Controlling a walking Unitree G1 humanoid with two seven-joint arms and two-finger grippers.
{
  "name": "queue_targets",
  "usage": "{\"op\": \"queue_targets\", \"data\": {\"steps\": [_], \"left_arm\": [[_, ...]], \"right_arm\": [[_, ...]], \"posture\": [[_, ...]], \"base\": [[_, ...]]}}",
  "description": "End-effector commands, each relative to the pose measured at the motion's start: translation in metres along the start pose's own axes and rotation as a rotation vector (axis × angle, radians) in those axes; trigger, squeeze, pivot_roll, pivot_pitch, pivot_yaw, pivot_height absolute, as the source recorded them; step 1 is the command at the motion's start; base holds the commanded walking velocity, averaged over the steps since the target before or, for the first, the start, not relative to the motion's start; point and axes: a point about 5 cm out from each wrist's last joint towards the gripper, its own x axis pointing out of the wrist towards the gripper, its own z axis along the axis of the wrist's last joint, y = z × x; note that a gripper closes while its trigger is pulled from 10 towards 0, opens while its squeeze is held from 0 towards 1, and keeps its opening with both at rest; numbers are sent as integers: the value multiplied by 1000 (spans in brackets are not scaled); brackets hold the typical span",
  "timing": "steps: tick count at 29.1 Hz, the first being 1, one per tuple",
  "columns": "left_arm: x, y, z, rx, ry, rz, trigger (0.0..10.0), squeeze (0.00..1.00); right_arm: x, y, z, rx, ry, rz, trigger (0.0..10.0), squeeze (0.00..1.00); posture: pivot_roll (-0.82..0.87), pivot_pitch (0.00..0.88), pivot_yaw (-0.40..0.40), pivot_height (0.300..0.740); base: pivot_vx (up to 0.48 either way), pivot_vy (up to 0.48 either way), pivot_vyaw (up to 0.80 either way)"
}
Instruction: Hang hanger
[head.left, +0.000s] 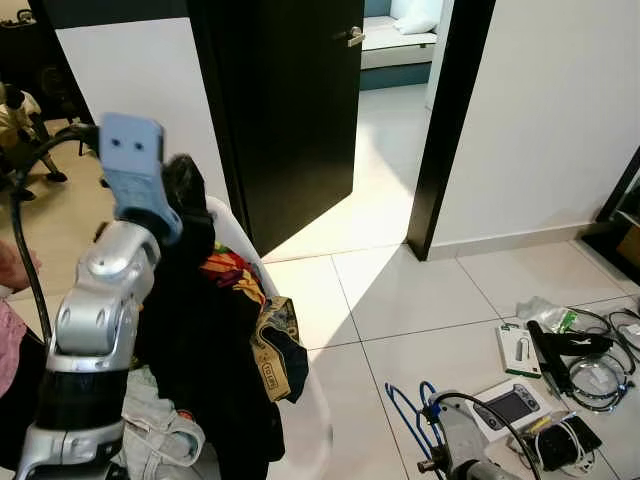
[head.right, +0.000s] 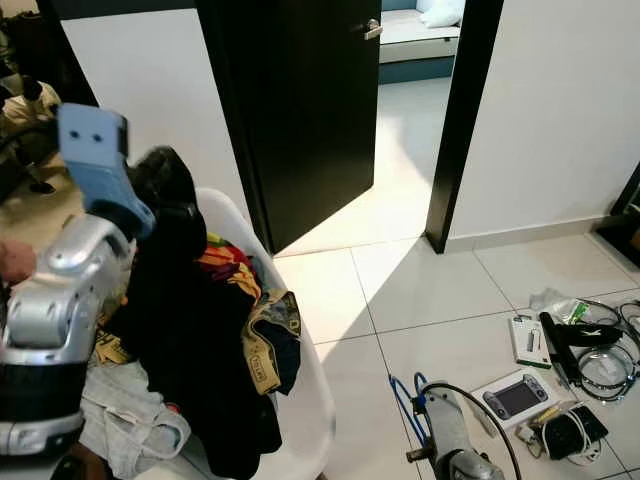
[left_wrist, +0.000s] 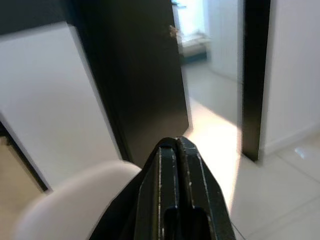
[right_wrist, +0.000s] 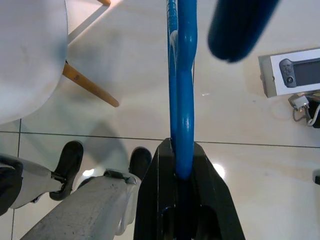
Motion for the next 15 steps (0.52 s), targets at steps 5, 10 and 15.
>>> {"op": "queue_targets", "data": {"steps": [5,10,15], "left_arm": [[0,-4,15,-45,-48,-35,0,0],[-1,-18,62,-266,-275,-227,0,0],[-12,-19,92,-457,-433,-343,0,0]], "right_arm": [[1,3,1,6,4,11,10000,0],[1,3,0,6,6,12,10000,0],[1,3,0,8,5,11,10000,0]], "posture": [[10,7,39,740],[8,3,41,740],[12,0,41,740]], "base": [[0,0,0],[0,0,0],[0,0,0]]}}
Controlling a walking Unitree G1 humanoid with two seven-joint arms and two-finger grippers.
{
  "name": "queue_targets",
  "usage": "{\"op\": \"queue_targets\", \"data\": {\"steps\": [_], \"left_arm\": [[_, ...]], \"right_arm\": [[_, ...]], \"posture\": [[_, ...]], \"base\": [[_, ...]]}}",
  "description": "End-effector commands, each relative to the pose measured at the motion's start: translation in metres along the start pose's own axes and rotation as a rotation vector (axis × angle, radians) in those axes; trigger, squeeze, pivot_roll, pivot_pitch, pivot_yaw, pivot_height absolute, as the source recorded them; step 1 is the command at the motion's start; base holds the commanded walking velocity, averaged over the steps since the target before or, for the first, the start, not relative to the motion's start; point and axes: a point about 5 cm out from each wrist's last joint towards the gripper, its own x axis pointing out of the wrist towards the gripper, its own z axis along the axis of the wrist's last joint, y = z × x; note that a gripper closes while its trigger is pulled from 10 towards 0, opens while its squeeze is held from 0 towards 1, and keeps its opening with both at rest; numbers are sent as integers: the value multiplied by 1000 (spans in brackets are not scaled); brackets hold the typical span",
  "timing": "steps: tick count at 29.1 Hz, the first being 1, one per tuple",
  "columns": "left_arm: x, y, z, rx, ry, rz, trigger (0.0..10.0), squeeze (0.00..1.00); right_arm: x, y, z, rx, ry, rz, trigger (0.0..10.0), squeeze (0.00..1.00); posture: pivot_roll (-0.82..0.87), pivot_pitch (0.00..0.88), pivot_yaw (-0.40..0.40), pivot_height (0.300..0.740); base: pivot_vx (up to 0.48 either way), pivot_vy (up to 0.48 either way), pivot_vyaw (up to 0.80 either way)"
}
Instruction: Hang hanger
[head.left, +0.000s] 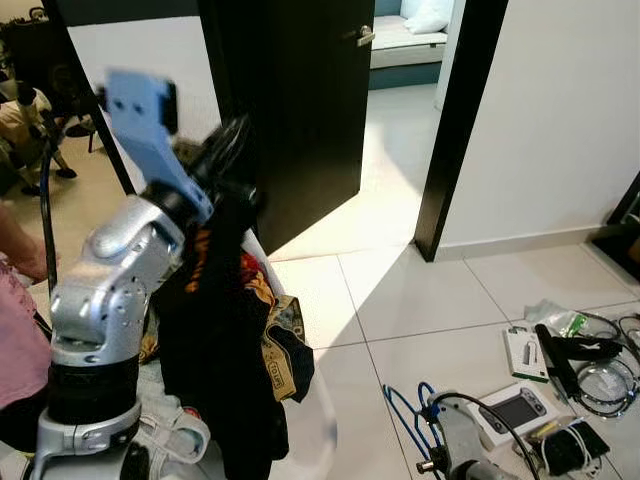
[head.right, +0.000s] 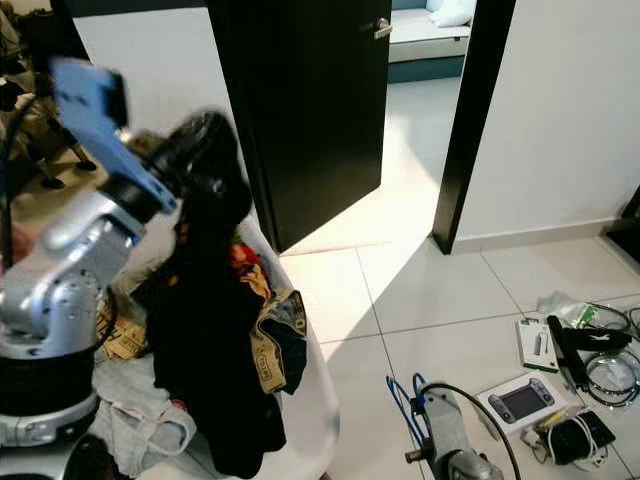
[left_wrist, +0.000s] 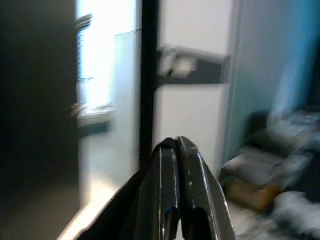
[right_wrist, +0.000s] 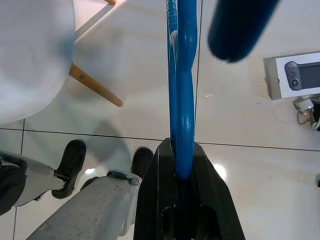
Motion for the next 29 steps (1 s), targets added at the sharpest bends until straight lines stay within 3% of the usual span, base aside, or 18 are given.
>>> {"op": "queue_targets", "data": {"steps": [1,3,6,12,16,19,23,27,29], "left_arm": [[-4,3,5,-48,-26,2,0,0],[-4,3,5,-48,-26,2,0,0],[-32,12,-21,-78,86,58,0,0],[-46,15,-34,-95,143,88,0,0],[-77,24,-50,-83,240,265,0,0],[-81,25,-51,-85,247,292,0,0],[-111,35,-50,31,301,521,0,0],[-126,42,-48,96,314,630,0,0],[-146,51,-49,138,347,756,0,0]], "right_arm": [[1,2,1,7,2,7,10000,0],[1,2,1,7,2,7,10000,0],[1,3,1,8,2,8,10000,0],[1,3,0,8,3,9,10000,0],[0,2,0,5,6,9,10000,0],[0,1,-1,4,6,9,10000,0],[0,1,-1,4,8,9,10000,0],[0,1,-1,2,9,10,10000,0],[0,1,-1,-1,11,12,10000,0]], "posture": [[14,0,41,740],[14,0,41,740],[13,0,42,740],[17,0,39,740],[22,0,44,740],[24,0,45,740],[38,0,47,740],[40,0,46,740],[48,0,44,740]], "base": [[0,0,0],[0,0,0],[0,0,0],[0,0,0],[0,0,0],[0,0,0],[0,0,0],[0,0,0],[0,0,0]]}}
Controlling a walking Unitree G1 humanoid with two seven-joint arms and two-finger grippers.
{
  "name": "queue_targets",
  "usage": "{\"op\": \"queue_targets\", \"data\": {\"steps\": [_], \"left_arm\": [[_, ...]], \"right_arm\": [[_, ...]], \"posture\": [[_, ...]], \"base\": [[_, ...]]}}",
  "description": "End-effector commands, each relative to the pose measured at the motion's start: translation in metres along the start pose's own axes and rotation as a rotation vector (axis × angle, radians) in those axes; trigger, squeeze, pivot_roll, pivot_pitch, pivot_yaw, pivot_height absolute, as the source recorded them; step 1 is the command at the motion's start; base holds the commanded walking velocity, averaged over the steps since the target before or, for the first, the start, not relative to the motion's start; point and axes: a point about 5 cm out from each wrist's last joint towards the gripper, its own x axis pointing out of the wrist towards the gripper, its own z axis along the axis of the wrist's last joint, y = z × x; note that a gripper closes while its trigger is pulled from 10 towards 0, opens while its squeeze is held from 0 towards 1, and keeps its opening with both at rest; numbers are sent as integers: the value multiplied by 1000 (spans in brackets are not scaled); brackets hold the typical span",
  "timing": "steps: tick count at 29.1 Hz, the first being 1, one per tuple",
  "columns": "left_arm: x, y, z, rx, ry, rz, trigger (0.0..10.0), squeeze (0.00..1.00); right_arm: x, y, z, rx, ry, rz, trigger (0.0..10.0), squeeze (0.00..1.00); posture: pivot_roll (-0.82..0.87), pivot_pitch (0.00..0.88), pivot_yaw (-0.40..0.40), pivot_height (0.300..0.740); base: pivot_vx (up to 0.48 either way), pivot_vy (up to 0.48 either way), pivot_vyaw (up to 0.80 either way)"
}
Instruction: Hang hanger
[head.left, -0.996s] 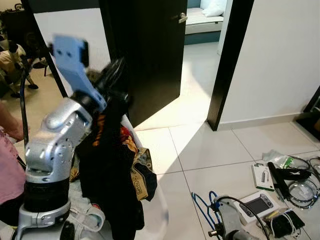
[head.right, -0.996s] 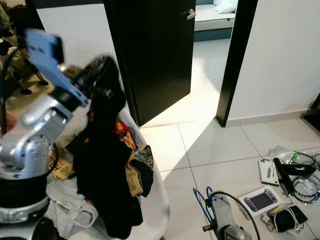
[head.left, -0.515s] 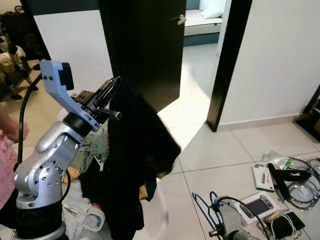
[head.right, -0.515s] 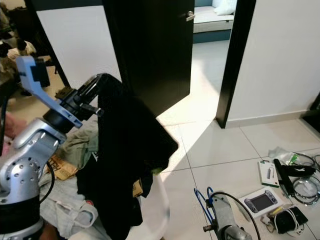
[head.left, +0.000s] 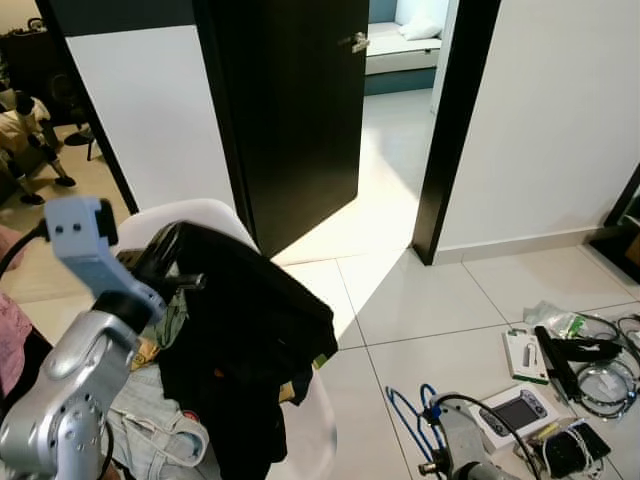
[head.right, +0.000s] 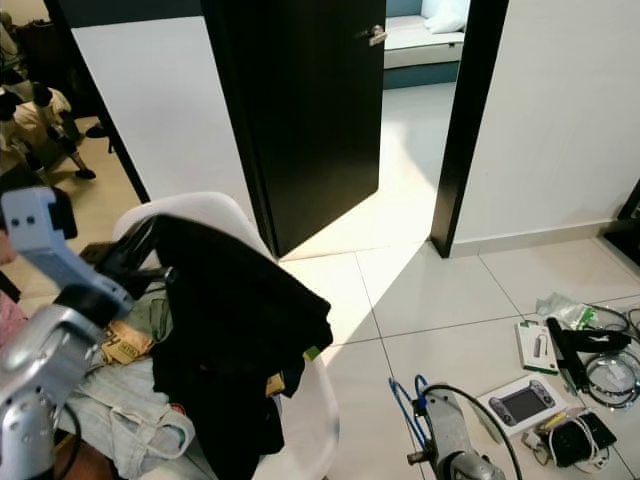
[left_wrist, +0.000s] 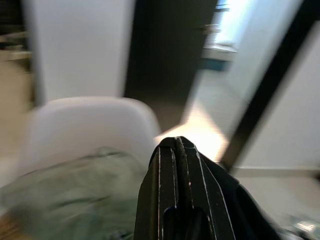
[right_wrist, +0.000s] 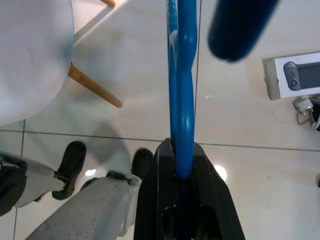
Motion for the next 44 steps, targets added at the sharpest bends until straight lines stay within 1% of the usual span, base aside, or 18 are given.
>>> {"op": "queue_targets", "data": {"steps": [1,5,6,10,13,14,15,16,17,19,20,27,32,37,41,42,43,44], "left_arm": [[-6,13,-1,27,-2,93,0,0],[-14,24,-15,30,53,147,0,0],[-14,24,-15,30,53,147,0,0],[-18,27,-45,60,156,103,0,0],[-18,27,-50,81,177,97,157,0],[-19,31,-55,119,200,110,745,0],[-19,31,-55,119,200,110,745,0],[-20,35,-60,153,219,125,667,0],[-21,44,-63,197,236,173,0,0],[-23,51,-65,226,245,211,0,0],[-25,63,-64,263,242,281,0,0],[-26,79,-51,331,175,391,0,0],[-31,90,-49,392,172,458,0,0],[-39,94,-57,421,213,508,0,0],[-43,93,-66,404,246,517,0,0],[-43,90,-70,393,258,505,3686,0],[-42,85,-76,375,280,475,6627,0],[-41,82,-79,363,294,454,6627,0]], "right_arm": [[1,2,1,0,2,8,10000,0],[1,2,1,-2,3,9,10000,0],[1,2,1,-2,3,9,10000,0],[1,3,1,-2,3,10,10000,0],[1,3,1,-3,3,9,10000,0],[1,3,1,-2,2,8,10000,0],[1,3,1,-2,2,8,10000,0],[1,3,1,-2,2,7,10000,0],[1,3,1,-2,2,6,10000,0],[1,3,1,-2,2,5,10000,0],[1,3,1,-4,3,5,10000,0],[1,2,1,-8,6,5,10000,0],[1,2,0,-9,7,5,10000,0],[1,1,0,-9,7,4,10000,0],[1,2,0,-10,8,5,10000,0],[1,2,0,-11,9,6,10000,0],[1,2,0,-10,9,6,10000,0],[1,2,0,-10,9,6,10000,0]], "posture": [[48,0,44,740],[49,0,42,740],[49,0,42,740],[42,0,45,740],[40,0,48,740],[40,0,48,740],[40,0,48,740],[38,0,50,740],[38,0,50,740],[38,0,50,740],[38,0,50,740],[36,0,42,740],[37,0,43,740],[38,0,44,740],[39,0,41,740],[37,0,43,740],[37,0,43,740],[36,0,45,740]], "base": [[0,0,0],[0,0,0],[0,0,0],[0,0,0],[0,0,0],[0,0,0],[0,0,0],[0,0,0],[0,0,0],[0,0,0],[0,0,0],[0,0,0],[0,0,0],[0,0,0],[0,0,0],[0,0,0],[0,0,0],[0,0,0]]}}
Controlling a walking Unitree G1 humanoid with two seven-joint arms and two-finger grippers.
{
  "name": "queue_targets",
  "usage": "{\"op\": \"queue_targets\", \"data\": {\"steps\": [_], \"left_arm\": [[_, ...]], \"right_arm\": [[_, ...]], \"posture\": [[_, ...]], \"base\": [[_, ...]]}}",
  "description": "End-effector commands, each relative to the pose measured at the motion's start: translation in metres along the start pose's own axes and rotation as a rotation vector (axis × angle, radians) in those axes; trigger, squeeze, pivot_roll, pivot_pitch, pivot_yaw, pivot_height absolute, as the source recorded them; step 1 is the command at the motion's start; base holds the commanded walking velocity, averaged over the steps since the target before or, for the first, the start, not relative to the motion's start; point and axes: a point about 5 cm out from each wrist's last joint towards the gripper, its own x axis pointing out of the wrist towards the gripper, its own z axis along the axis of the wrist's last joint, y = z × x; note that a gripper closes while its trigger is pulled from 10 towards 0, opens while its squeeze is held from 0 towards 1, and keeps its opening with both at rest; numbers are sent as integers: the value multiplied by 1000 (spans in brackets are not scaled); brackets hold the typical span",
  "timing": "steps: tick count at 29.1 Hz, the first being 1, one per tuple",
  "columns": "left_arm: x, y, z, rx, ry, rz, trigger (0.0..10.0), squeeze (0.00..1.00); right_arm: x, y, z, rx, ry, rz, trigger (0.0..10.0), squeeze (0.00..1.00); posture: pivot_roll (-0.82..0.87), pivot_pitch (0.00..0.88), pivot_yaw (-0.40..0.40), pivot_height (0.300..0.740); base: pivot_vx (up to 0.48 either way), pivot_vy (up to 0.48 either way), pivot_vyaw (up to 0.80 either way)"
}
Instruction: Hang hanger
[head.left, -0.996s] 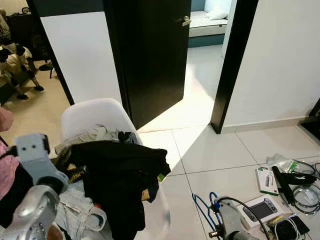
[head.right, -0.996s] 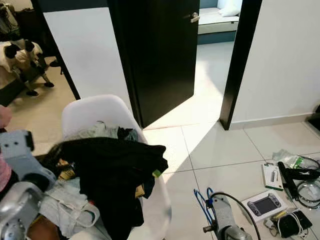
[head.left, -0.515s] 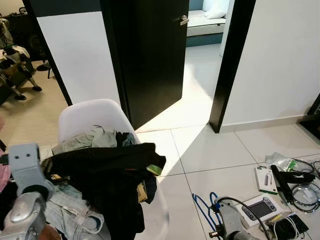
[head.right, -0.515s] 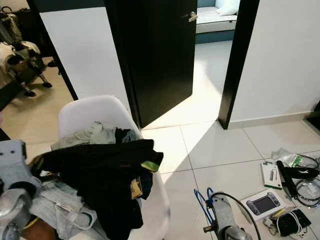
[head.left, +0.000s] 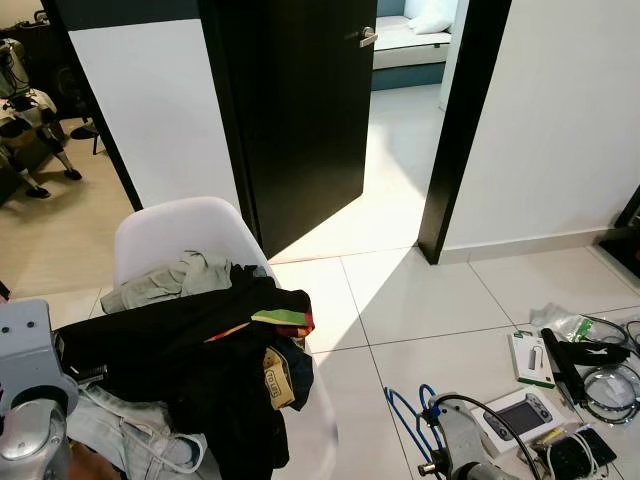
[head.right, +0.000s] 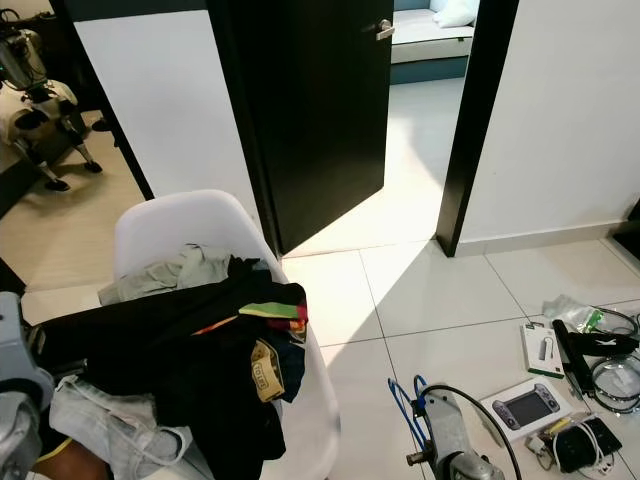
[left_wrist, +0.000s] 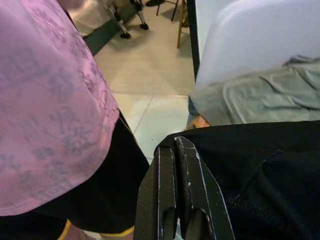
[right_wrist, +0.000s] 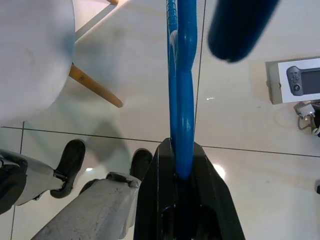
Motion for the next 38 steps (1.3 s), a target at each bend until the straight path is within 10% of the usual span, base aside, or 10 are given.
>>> {"op": "queue_targets", "data": {"steps": [1,2,3,4,20,21,24,25,38], "left_arm": [[-2,-7,-13,-13,65,-39,6627,0],[-2,-7,-13,-13,65,-39,6627,0],[-3,-10,-14,-12,72,-52,10000,894],[-3,-11,-14,-14,73,-54,10000,1000],[-6,-52,67,-31,-259,-291,10000,1000],[-15,-72,83,-40,-323,-417,10000,843],[-22,-84,92,-41,-362,-501,10000,843],[-28,-96,94,-52,-363,-564,10000,0],[-32,-110,74,-108,-257,-595,10000,0]], "right_arm": [[0,2,0,-3,7,5,10000,0],[0,2,0,-3,7,5,10000,0],[0,2,0,-3,7,5,10000,0],[1,2,0,-2,7,5,10000,0],[0,1,0,-4,8,5,10000,0],[0,1,0,-5,9,5,10000,0],[0,0,0,-6,10,5,10000,0],[0,0,0,-7,10,5,10000,0],[0,3,4,-33,-18,38,10000,0]], "posture": [[36,0,45,740],[36,0,45,740],[35,0,46,740],[35,0,48,740],[41,0,37,740],[39,0,37,740],[39,0,37,740],[39,0,37,740],[35,0,37,740]], "base": [[0,0,0],[0,0,0],[0,0,0],[0,0,0],[0,0,0],[0,0,0],[0,0,0],[0,0,0],[0,-411,363]]}}
